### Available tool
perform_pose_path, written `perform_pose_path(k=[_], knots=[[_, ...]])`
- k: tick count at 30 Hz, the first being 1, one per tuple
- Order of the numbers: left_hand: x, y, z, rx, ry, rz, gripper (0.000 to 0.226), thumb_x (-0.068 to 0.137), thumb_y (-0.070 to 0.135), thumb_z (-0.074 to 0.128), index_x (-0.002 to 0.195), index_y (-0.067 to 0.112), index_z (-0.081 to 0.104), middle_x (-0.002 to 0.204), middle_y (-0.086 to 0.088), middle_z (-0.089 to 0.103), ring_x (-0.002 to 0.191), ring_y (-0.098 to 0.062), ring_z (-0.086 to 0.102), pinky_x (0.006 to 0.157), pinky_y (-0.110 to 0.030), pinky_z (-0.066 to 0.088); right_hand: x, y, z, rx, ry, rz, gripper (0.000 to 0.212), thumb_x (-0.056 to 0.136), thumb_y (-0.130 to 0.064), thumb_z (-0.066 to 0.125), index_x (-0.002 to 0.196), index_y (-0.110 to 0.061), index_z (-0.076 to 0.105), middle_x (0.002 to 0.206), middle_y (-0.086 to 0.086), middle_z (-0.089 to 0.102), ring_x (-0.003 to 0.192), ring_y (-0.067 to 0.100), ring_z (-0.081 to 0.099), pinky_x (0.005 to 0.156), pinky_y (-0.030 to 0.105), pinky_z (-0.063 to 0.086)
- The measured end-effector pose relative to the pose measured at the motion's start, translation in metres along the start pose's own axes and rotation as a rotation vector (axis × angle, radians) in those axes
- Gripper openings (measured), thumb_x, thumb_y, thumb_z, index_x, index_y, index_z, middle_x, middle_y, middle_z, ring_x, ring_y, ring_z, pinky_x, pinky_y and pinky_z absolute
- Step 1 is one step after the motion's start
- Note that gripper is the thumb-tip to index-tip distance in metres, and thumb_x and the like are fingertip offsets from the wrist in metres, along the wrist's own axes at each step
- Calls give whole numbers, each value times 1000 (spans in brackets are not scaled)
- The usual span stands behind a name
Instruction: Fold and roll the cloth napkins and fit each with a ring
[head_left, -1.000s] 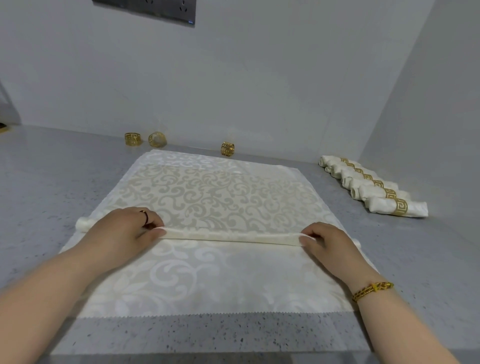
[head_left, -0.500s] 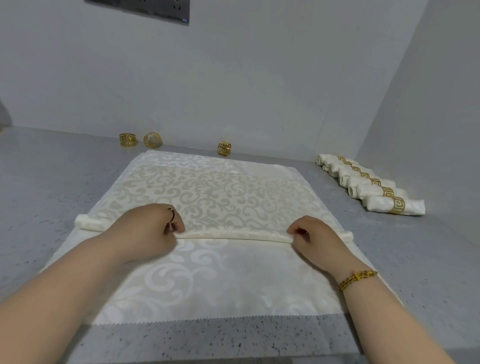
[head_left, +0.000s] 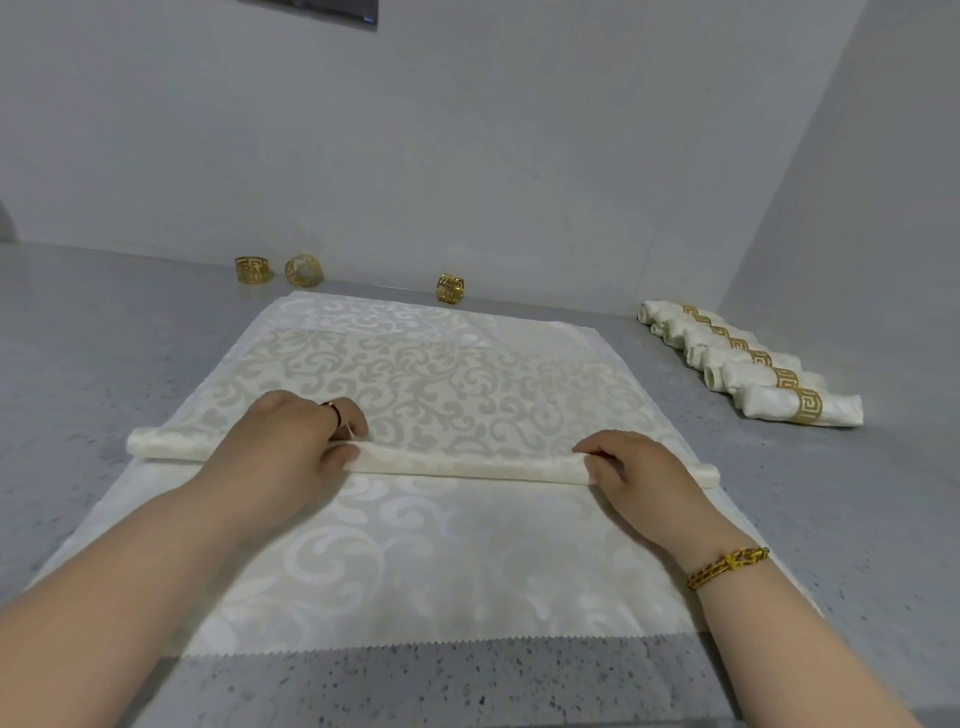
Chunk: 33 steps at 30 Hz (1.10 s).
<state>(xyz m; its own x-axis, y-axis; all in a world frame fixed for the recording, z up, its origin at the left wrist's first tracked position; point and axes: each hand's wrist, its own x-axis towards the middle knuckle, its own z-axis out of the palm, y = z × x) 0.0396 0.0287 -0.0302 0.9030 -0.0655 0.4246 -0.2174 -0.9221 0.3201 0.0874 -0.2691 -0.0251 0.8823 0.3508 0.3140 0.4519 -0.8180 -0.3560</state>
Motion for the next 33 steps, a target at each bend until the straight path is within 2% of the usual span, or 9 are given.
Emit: perform_pose_path(k=[5,7,10,13,17,25,27,30,33], knots=[[-1,2,-2,-153,-37,-13,32,86,19,58,68,36,40,72,17,56,74,-3,52,61,-7,32,0,-3,1,-10,3,15,18,91,-10,46,104,-10,59,86,-2,53,82,11,44,63,11,34],[0,2,-2,-79,-45,19,32,86,20,59,64,36,43,71,20,55,74,-5,54,66,-5,31,0,-5,2,-58,25,-25,13,88,-4,49,95,-5,60,89,2,53,86,14,42,64,18,29],[0,2,-6,-52,-92,70,29,83,27,63,63,40,46,75,28,49,80,-5,52,80,-10,33,0,-5,2,-16,24,-72,11,83,0,53,90,-5,61,87,1,52,90,18,44,68,16,28],[-2,-1,-12,-71,-193,63,16,66,53,60,70,47,45,86,31,47,87,3,45,85,-15,31,-4,-6,-4,137,-71,-36,18,81,-13,65,93,-21,55,83,-14,50,85,8,45,72,4,32],[1,-4,-7,-34,-173,15,8,82,33,64,86,35,58,86,24,50,92,-3,46,73,-10,33,-3,-8,-5,78,-46,-8,15,81,-13,65,96,-15,62,79,-22,48,86,9,43,73,2,32],[2,-2,-1,-114,-96,-112,11,88,27,55,95,29,47,93,10,55,89,-11,50,76,-21,34,4,-5,7,43,39,27,14,89,-14,53,102,-11,58,86,-4,53,85,12,47,65,17,30],[4,0,3,-64,-50,-71,11,88,23,56,92,27,46,89,11,51,87,-11,46,72,-19,31,6,-9,11,-58,102,-31,7,85,-7,56,92,-6,58,83,3,55,81,20,48,68,22,27],[6,-1,5,-55,-67,-9,10,88,18,55,94,22,62,83,22,45,91,-5,43,68,-10,31,6,-10,16,-128,129,-151,5,71,-4,57,70,-5,62,70,9,60,68,31,55,63,33,39],[2,-5,1,-68,-169,-16,24,85,29,60,109,24,62,97,23,48,99,1,40,76,-7,31,2,-8,9,-106,23,-148,13,81,-17,63,88,-7,68,87,5,64,83,20,48,76,27,34]])
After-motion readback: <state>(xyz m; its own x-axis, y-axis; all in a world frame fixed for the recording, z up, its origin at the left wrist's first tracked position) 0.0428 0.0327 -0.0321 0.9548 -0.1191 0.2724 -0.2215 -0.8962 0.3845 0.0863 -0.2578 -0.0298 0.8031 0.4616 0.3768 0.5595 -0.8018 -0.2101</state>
